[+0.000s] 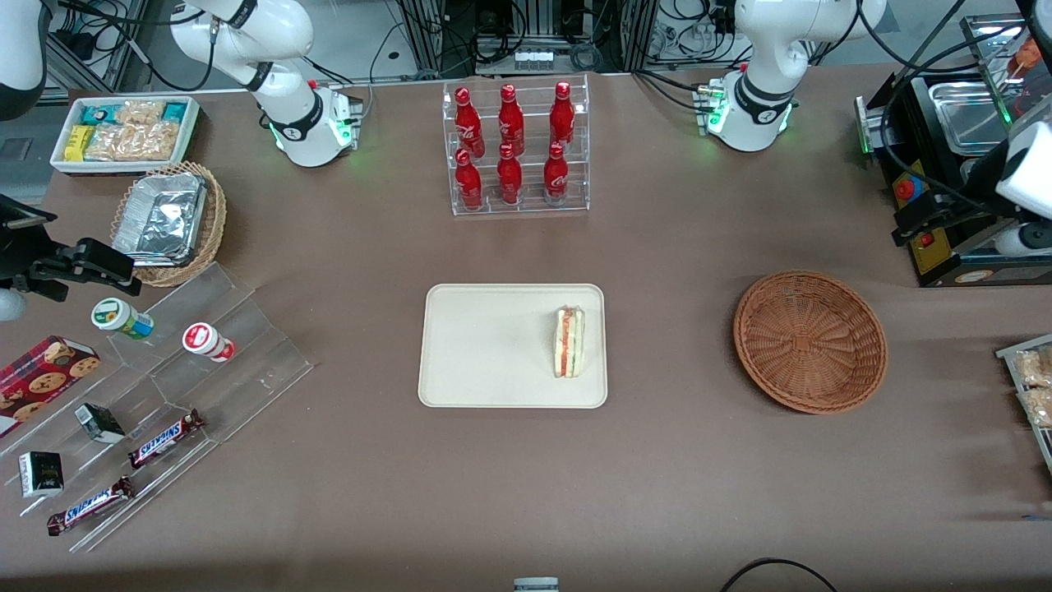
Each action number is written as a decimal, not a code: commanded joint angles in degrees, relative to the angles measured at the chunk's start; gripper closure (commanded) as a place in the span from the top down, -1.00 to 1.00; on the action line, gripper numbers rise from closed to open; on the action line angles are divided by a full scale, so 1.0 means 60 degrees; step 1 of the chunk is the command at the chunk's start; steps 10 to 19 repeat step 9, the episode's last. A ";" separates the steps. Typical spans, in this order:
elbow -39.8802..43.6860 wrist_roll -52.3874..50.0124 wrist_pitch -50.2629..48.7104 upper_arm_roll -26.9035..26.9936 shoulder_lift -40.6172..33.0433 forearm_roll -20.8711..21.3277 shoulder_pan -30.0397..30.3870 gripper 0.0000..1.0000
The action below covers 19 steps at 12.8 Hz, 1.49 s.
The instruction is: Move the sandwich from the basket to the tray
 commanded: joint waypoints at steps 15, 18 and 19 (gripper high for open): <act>-0.0016 0.0248 -0.0122 -0.0184 -0.0029 -0.0129 0.0153 1.00; -0.0016 0.0248 -0.0122 -0.0184 -0.0029 -0.0129 0.0153 1.00; -0.0016 0.0248 -0.0122 -0.0184 -0.0029 -0.0129 0.0153 1.00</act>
